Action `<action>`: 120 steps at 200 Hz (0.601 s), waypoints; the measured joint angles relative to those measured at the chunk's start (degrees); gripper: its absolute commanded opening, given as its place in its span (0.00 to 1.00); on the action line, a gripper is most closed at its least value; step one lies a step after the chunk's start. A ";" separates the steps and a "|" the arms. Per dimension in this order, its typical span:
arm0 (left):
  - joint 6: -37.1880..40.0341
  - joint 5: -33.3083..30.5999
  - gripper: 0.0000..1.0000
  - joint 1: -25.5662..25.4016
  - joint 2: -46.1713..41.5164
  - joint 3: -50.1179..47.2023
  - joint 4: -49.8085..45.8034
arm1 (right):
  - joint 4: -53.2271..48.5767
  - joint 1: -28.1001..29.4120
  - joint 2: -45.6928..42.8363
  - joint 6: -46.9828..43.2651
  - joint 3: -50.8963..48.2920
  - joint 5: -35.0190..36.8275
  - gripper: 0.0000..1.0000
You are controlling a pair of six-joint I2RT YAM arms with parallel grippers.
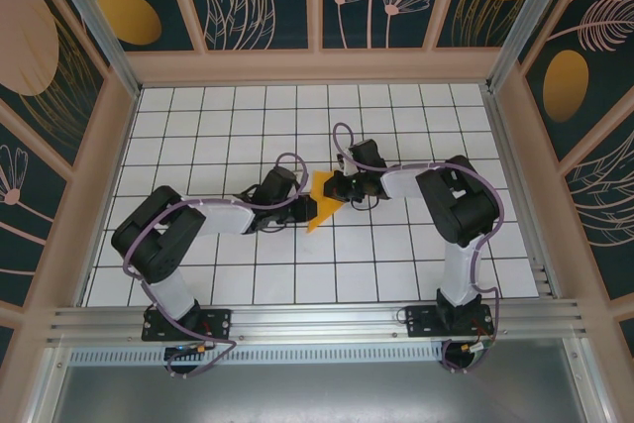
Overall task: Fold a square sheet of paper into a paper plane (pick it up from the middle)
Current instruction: Fourth fold the wing at the center of the table.
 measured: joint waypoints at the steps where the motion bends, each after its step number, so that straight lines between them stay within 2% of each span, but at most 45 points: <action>1: 0.11 0.20 0.16 0.11 -0.04 0.09 0.04 | 0.00 0.00 0.00 0.00 0.00 0.00 0.04; 52: 2.51 5.62 0.08 2.05 3.21 2.69 2.75 | -0.33 -0.15 0.28 -0.17 0.31 -0.55 0.04; 120: 3.80 9.66 0.07 2.05 6.67 2.69 2.38 | -1.31 -0.31 1.03 -0.17 1.40 -1.16 0.03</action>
